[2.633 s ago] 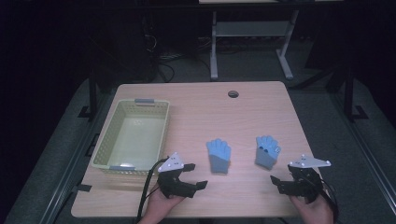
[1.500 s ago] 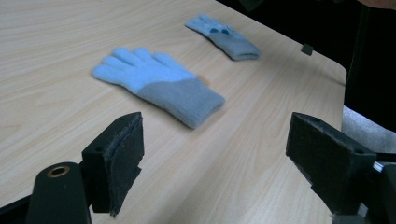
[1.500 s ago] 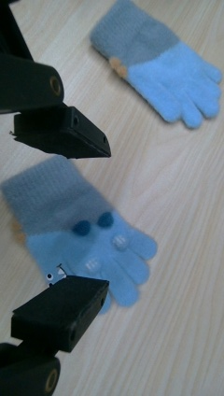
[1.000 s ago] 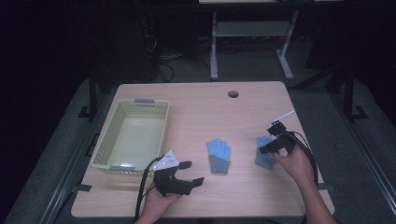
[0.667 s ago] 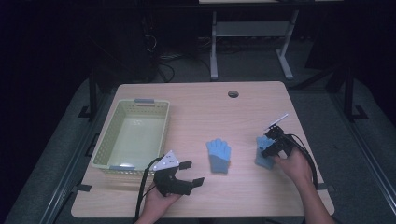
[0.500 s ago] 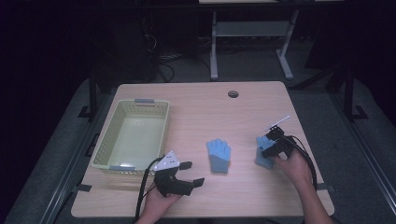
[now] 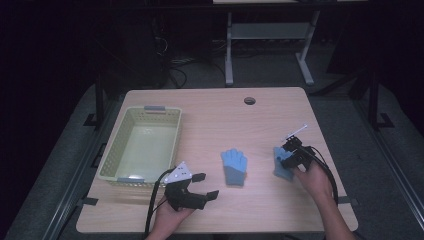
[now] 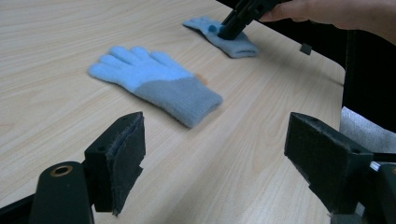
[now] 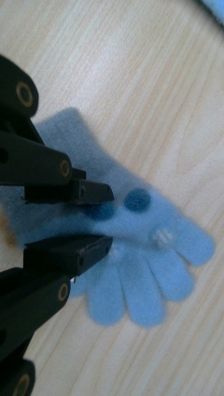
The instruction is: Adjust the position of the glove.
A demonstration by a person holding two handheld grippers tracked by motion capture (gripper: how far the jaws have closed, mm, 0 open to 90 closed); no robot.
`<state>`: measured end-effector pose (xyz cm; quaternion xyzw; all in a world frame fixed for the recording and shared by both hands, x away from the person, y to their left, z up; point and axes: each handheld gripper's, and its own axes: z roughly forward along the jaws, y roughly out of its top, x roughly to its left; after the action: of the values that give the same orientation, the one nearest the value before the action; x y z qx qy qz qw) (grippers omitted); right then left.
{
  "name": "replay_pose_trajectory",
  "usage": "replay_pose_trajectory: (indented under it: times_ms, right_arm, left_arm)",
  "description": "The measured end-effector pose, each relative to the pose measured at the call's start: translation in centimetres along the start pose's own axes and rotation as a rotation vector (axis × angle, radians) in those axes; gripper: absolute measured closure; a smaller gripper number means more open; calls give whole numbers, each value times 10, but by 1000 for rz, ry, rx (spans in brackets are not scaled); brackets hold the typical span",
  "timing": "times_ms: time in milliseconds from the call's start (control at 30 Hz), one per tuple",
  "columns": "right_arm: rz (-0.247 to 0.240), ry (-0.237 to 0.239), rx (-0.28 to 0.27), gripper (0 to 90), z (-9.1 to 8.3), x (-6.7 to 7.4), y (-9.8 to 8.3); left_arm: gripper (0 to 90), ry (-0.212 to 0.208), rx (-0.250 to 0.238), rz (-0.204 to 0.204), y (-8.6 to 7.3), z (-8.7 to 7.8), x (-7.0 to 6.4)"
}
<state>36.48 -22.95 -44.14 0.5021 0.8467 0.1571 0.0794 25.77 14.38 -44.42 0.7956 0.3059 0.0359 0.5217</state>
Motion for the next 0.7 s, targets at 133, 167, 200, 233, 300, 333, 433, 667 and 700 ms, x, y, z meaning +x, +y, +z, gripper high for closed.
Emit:
replay_pose_trajectory:
  times_ms: [133,167,200,233,300,333,433,667,700]
  right_arm:
    - [15,22,-9,788,-3,-2,-1]
    - [14,28,-14,791,-4,-2,-2]
    - [15,37,-23,792,-6,-2,-2]
    - [14,41,-31,792,-8,-2,-3]
    - [14,49,-40,792,-12,-1,-3]
    - [7,50,-44,793,-15,1,-2]
    - [-8,55,-66,793,-25,7,1]
    - [-69,95,-121,793,-43,29,15]
    - [-78,104,-124,792,-45,32,17]
  left_arm:
    - [201,0,0,1,0,0,0]
    - [201,1,-1,1,0,1,0]
    - [201,2,-1,3,-1,1,0]
    - [202,3,1,5,-1,1,-1]
    - [204,3,6,6,-1,2,-1]
    - [204,4,3,6,-1,2,-2]
    - [204,5,2,7,-1,2,-2]
    - [204,2,1,2,-1,2,-1]
    - [204,2,2,3,-1,1,-1]
